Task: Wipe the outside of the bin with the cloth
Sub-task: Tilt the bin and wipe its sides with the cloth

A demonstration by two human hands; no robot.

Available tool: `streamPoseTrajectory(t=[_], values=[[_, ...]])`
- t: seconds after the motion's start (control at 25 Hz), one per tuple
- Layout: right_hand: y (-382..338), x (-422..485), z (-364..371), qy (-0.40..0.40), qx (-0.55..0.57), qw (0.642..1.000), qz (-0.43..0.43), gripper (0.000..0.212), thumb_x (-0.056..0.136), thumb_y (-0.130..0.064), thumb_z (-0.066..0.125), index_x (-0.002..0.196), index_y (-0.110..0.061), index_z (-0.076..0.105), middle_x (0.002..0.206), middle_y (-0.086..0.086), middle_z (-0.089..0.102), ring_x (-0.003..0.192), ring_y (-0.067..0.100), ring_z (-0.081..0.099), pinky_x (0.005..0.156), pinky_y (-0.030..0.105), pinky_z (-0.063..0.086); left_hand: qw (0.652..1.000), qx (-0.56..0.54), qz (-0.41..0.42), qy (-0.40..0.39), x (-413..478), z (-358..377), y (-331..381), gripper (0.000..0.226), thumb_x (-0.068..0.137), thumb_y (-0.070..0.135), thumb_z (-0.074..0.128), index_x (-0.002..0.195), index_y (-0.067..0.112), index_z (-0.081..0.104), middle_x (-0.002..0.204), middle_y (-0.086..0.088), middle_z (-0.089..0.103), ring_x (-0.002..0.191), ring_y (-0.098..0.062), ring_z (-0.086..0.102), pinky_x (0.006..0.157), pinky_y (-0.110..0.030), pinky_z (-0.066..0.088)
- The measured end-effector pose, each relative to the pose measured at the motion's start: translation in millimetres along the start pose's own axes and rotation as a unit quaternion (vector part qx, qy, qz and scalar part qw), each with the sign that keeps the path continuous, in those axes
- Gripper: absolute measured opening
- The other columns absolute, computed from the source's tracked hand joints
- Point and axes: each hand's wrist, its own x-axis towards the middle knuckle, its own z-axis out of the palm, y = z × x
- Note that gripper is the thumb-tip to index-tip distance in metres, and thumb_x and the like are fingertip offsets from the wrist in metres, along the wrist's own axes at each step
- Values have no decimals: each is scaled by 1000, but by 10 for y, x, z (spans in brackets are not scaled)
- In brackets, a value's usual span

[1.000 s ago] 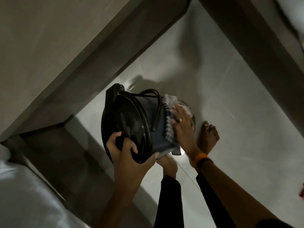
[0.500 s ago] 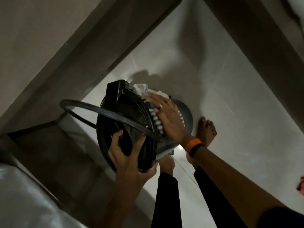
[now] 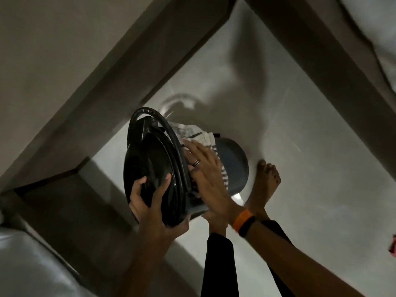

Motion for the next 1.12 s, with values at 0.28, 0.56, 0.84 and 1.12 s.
streamPoseTrajectory(t=[0.28,0.56,0.84,1.12], values=[[917,451,-432,29,-47,950,307,39,114,-26,39,149,-23,57,162,8,52,152,29,44,128,42,30,999,26,22,11,83,-19,-60,90,52,43,74,137,50,45,153,-5,18,143,-36,28,110,-59,41],[-38,-871,358,57,-28,995,82,58,114,-48,28,168,-36,10,181,-9,-4,168,13,-11,130,34,13,996,-52,-78,8,310,-31,308,99,63,50,78,151,50,32,160,-1,7,147,-27,25,117,-53,37],[842,570,-408,139,-22,947,290,49,113,-43,34,160,-33,41,176,2,27,166,25,18,135,51,10,997,22,-20,-71,567,-255,92,130,59,41,88,157,51,3,172,-1,-9,157,-20,-1,119,-62,25],[42,-335,343,120,1,992,38,57,109,-50,40,162,-50,18,180,-12,3,169,23,0,135,51,5,996,-13,-75,-38,793,-179,425,105,84,51,73,156,53,-4,171,-9,-2,155,-41,12,115,-71,29]])
